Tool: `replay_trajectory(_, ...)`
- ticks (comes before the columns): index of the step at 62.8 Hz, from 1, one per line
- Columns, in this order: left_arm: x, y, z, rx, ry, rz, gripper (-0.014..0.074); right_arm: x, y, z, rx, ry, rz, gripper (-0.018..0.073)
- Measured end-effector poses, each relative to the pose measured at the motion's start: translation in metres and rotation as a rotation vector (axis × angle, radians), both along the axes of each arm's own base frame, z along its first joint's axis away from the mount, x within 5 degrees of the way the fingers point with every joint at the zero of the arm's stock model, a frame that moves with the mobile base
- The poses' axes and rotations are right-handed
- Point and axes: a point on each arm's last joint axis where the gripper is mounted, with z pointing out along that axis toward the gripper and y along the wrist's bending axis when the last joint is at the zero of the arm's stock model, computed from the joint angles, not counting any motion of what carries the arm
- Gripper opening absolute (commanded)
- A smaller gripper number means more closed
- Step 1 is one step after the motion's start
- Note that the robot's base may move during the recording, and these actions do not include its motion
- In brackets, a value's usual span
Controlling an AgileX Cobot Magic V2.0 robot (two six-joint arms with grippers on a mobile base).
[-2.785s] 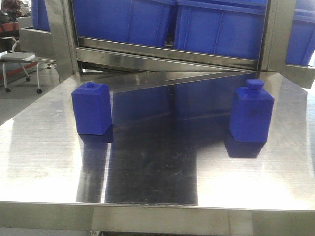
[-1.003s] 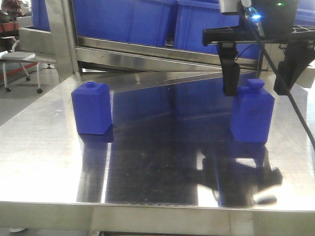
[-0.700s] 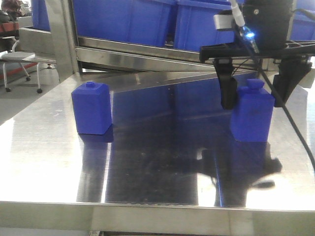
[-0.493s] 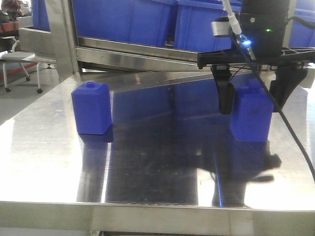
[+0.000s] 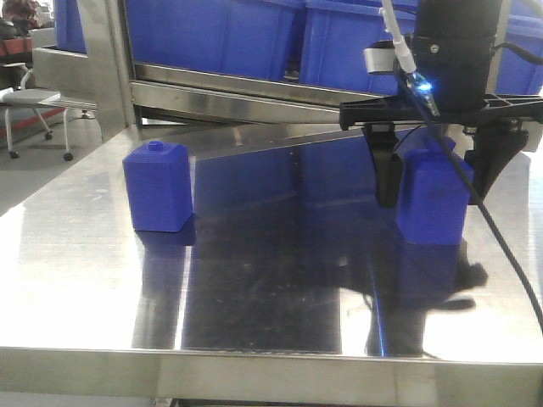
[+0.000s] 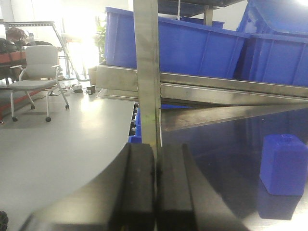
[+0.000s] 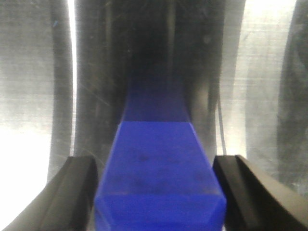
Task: Pick and sort blue part to right shelf
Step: 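Close the right gripper on the blue part and lift it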
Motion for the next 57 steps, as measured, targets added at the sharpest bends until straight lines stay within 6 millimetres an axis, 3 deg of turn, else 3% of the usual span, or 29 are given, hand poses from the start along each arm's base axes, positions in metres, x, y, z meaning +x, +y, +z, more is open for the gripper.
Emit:
replay_trajectory(12, 0.0, 0.0, 0.0, 0.0, 0.0, 0.0, 0.0123, 0.0, 0.0, 0.0, 0.002, 0.0, 0.0, 0.056)
replay_trajectory(24, 0.0, 0.0, 0.0, 0.0, 0.0, 0.0, 0.0123, 0.0, 0.0, 0.0, 0.002, 0.0, 0.0, 0.0436)
replay_trajectory(36, 0.0, 0.0, 0.0, 0.0, 0.0, 0.0, 0.0123, 0.0, 0.0, 0.0, 0.002, 0.0, 0.0, 0.0412)
replay_trajectory(45, 0.0, 0.0, 0.0, 0.0, 0.0, 0.0, 0.0123, -0.003, -0.002, 0.01, 0.007, -0.026, 0.003, 0.0412)
replay_trajectory(57, 0.0, 0.0, 0.0, 0.0, 0.0, 0.0, 0.0123, -0.011, -0.011, 0.039, 0.014, -0.135, 0.101, 0.0412)
